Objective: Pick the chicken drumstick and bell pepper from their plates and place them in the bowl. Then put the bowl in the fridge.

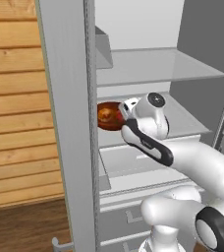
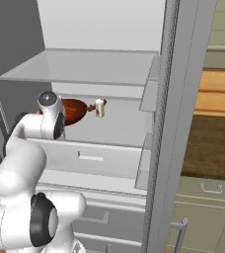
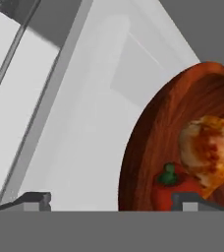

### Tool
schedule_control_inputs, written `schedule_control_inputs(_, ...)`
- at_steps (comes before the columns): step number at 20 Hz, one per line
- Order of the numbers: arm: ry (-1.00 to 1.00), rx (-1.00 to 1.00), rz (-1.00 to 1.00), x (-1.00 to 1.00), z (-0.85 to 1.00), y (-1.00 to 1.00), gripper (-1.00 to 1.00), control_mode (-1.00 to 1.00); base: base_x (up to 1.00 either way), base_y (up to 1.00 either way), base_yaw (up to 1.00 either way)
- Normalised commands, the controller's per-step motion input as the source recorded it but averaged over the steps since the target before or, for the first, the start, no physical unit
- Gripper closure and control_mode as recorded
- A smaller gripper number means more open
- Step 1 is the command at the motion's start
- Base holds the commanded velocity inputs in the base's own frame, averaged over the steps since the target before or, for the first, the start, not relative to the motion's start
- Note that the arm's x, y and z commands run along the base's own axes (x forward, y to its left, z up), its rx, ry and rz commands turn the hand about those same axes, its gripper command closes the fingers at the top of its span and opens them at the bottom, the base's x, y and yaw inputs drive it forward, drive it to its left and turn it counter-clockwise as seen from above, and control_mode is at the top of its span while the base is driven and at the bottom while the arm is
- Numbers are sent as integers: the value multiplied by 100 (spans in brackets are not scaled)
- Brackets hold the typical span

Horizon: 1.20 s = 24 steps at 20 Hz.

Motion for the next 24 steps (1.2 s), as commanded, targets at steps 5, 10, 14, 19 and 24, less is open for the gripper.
schedule_control_inputs(5,-2,0,-2,-89,73,-6,-100,-100,0,0,0)
schedule_control_inputs(10,0,0,-3,-100,39,-23,-100,-100,0,0,0)
schedule_control_inputs(14,0,2,-6,-100,12,-35,-100,-100,0,0,0)
schedule_control_inputs(19,0,2,-8,-100,12,-46,-100,-100,0,0,0)
schedule_control_inputs(24,-8,1,-12,-100,1,-47,-100,-100,0,0,0)
